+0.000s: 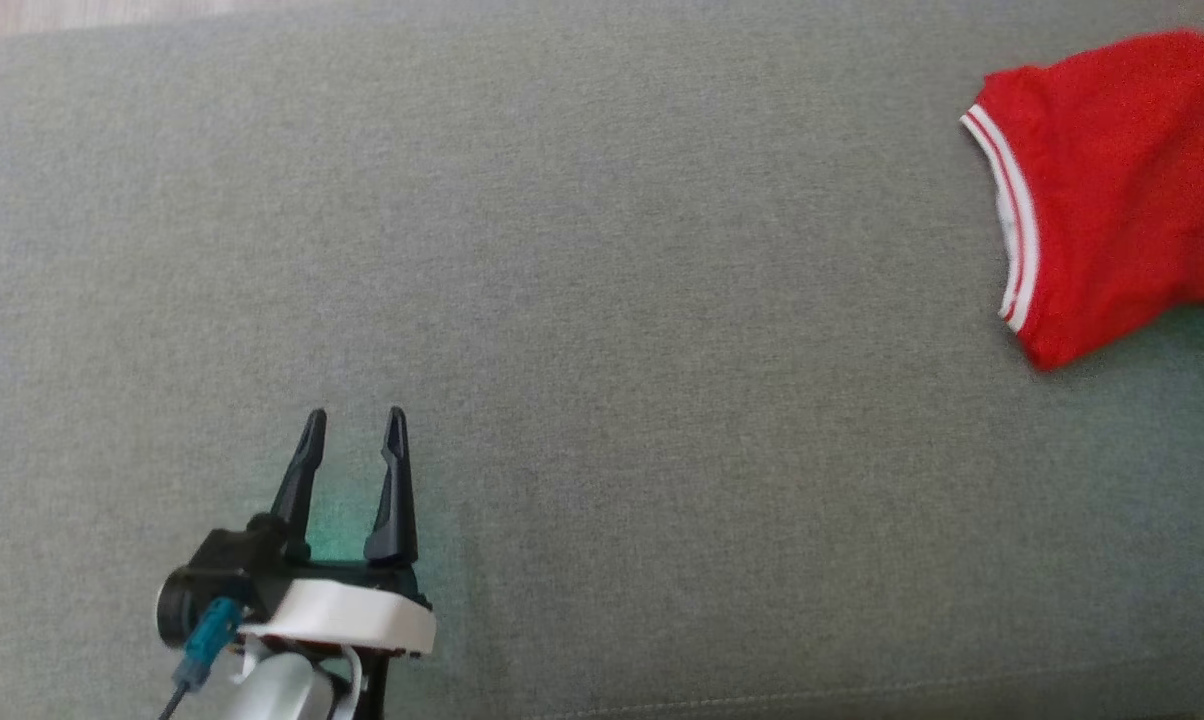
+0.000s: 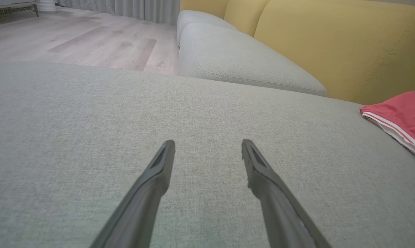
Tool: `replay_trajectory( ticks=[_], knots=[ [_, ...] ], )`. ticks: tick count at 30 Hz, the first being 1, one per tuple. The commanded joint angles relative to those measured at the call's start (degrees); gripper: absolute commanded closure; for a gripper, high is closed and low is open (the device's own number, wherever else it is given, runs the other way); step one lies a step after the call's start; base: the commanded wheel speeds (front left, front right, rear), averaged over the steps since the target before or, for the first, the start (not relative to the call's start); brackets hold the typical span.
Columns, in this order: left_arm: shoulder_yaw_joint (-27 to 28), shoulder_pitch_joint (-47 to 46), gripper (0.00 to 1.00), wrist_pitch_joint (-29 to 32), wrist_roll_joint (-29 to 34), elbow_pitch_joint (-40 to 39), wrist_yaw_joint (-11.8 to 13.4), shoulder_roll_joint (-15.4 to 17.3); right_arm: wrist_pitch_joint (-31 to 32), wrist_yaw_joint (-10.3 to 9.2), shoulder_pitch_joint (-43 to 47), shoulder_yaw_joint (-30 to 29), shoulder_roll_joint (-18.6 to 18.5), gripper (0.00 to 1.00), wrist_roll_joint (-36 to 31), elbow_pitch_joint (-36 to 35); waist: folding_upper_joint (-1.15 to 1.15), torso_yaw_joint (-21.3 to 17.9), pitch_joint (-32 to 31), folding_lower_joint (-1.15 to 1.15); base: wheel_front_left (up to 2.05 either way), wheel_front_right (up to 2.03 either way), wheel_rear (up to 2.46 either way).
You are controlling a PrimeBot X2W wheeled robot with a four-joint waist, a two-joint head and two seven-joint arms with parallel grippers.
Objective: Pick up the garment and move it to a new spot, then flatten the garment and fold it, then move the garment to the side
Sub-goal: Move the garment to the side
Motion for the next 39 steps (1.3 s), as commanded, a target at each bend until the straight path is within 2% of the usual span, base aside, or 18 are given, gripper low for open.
replay_trajectory(
  ticks=[1, 4, 8, 14, 20, 25, 31, 33, 39],
  knots=[
    [1.5, -2.1, 0.00, 0.0, 0.4, -2.1, -0.2, 1.3, -2.0, 0.37, -2.4, -0.7, -0.6, 0.00, -1.6, -1.1, 0.00, 0.3, 0.4, -0.01, 0.00, 0.00, 0.00],
    [1.8, -2.0, 0.00, 0.2, 0.4, -2.3, 0.2, 1.7, -4.0, 0.37, -2.9, -1.9, 1.7, 0.00, -3.3, 0.3, 0.00, -0.2, 0.1, -0.01, 0.00, 0.00, 0.00],
    [1.9, -1.7, 0.00, 0.5, 0.2, -2.6, 0.6, 2.0, -6.2, 0.37, -3.7, -0.3, 4.2, 0.00, -3.9, 1.4, 0.00, -1.3, -1.0, -0.01, 0.00, 0.00, 0.00],
    [2.2, -1.9, 0.00, 0.3, -0.2, -2.6, 0.6, 2.0, -9.1, 0.37, -4.6, 5.4, 7.0, 0.00, -2.5, 0.3, 0.00, -2.9, -4.4, -0.01, 0.00, 0.00, 0.00],
    [3.1, -1.7, 0.00, -0.2, -1.7, -1.3, 0.3, 1.1, -11.7, 0.37, -1.6, 11.0, 9.3, 0.00, 0.7, -1.8, 0.00, -3.3, -9.1, -0.01, 0.00, 0.00, 0.00],
    [4.6, -0.1, 0.00, -0.6, -3.5, 1.0, 0.4, 0.4, -13.1, 0.37, 5.5, 14.9, 12.6, 0.00, 5.2, -5.4, 0.00, -2.9, -13.8, -0.01, 0.00, 0.00, 0.00],
    [6.4, 2.7, 0.00, -0.9, -4.7, 2.7, 0.7, 0.6, -14.4, 0.37, 16.9, 18.1, 15.5, 0.00, 7.4, -12.8, 0.00, -0.9, -16.5, -0.01, 0.00, 0.00, 0.00],
    [6.9, 4.0, 0.00, -1.0, -4.9, 2.8, 0.8, 0.6, -15.0, 0.37, 23.1, 18.1, 17.1, 0.00, 7.0, -17.5, 0.00, 0.7, -17.2, -0.01, 0.00, 0.00, 0.00],
    [6.5, 5.8, 0.00, -1.1, -4.3, 2.4, 0.8, 0.5, -15.6, 0.37, 34.5, 13.9, 20.3, 0.00, 4.7, -27.1, 0.00, 3.2, -17.7, -0.01, 0.00, 0.00, 0.00]
  ],
)
